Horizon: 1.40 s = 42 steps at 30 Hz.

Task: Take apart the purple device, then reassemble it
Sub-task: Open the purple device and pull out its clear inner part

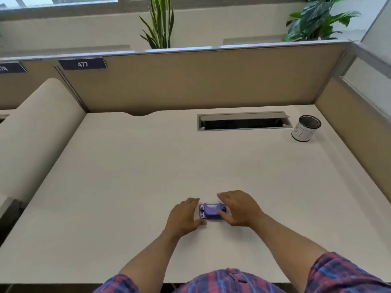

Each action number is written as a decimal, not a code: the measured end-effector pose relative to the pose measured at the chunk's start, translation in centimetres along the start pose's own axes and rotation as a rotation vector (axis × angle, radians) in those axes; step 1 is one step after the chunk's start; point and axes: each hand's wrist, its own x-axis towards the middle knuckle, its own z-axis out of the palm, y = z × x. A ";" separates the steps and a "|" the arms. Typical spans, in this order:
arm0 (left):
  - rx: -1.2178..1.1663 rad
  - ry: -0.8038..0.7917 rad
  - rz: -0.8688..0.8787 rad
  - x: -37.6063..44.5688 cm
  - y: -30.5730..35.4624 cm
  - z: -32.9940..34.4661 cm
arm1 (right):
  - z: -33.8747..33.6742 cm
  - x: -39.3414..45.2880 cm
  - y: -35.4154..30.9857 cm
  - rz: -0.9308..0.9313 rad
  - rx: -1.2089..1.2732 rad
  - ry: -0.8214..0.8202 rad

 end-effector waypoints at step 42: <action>-0.077 0.227 0.232 3.8 2.5 -7.2 | -4.9 6.0 0.9 0.171 0.856 0.265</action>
